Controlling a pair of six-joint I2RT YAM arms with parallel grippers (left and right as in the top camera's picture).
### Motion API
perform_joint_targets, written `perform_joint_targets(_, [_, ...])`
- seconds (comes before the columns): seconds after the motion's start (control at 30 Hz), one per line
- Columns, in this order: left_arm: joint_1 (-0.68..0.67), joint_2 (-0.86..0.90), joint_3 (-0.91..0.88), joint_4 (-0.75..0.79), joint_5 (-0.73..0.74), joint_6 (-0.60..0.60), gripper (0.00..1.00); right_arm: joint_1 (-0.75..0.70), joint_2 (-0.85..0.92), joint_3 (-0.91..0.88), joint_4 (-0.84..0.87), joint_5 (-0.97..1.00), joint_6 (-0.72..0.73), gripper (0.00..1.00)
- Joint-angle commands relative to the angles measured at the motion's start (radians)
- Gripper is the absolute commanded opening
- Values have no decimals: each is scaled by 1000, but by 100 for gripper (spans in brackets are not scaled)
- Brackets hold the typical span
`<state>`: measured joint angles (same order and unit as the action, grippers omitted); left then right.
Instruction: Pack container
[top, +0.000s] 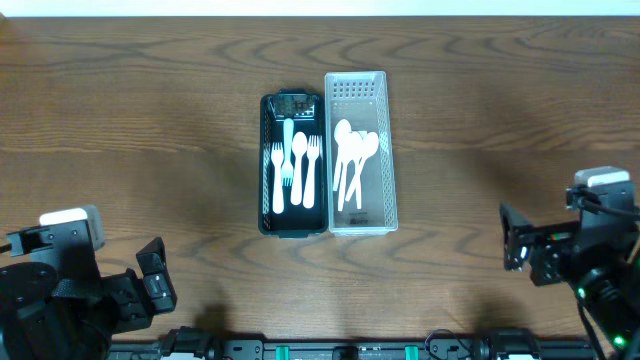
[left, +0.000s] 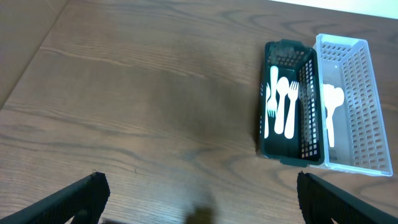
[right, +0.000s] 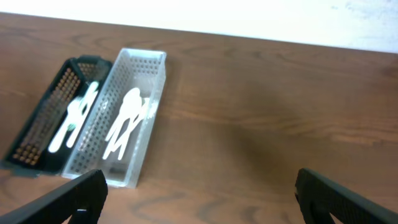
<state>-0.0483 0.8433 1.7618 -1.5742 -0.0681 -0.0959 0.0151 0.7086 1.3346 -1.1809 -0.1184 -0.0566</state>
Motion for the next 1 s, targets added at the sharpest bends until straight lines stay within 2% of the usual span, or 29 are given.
perform_joint_targets(0.0, [4, 3, 9, -4, -12, 13, 98, -9, -74, -158, 67, 23, -24, 99])
perform_joint_targets(0.23, [4, 3, 9, -4, -12, 13, 98, -8, -261, -587, 303, 11, -22, 99])
perform_joint_targets(0.4, [4, 3, 9, -4, -12, 13, 98, -8, -379, -792, 386, 8, 0, 99])
perform_joint_targets(0.7, [4, 3, 9, -4, -12, 13, 98, -8, -550, -1027, 449, 7, 0, 99])
perform_joint_targets(0.97, [4, 3, 9, -4, -12, 13, 98, -8, -637, -1127, 496, 6, 0, 99])
